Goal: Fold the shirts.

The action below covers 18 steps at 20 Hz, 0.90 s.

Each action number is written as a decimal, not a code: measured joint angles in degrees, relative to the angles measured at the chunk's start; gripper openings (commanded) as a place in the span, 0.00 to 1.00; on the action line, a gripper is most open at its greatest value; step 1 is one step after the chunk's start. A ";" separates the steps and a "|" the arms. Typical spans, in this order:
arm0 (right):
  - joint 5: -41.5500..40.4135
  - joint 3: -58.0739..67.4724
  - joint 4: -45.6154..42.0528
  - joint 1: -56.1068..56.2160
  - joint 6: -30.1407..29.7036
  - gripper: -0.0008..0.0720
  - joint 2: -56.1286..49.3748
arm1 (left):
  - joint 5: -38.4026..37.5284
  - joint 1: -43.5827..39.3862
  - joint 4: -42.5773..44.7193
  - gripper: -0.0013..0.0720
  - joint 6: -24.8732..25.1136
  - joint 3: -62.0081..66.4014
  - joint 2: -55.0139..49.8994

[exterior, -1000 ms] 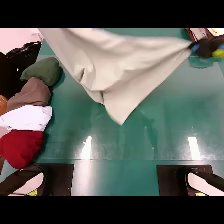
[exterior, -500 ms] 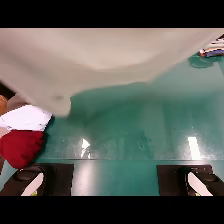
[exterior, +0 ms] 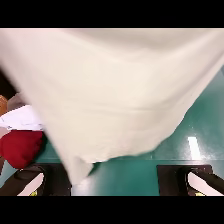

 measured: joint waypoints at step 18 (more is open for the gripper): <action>-0.26 0.39 -4.20 0.28 8.15 0.52 -39.36 | 20.13 -5.38 -0.37 0.68 2.01 -9.60 -42.73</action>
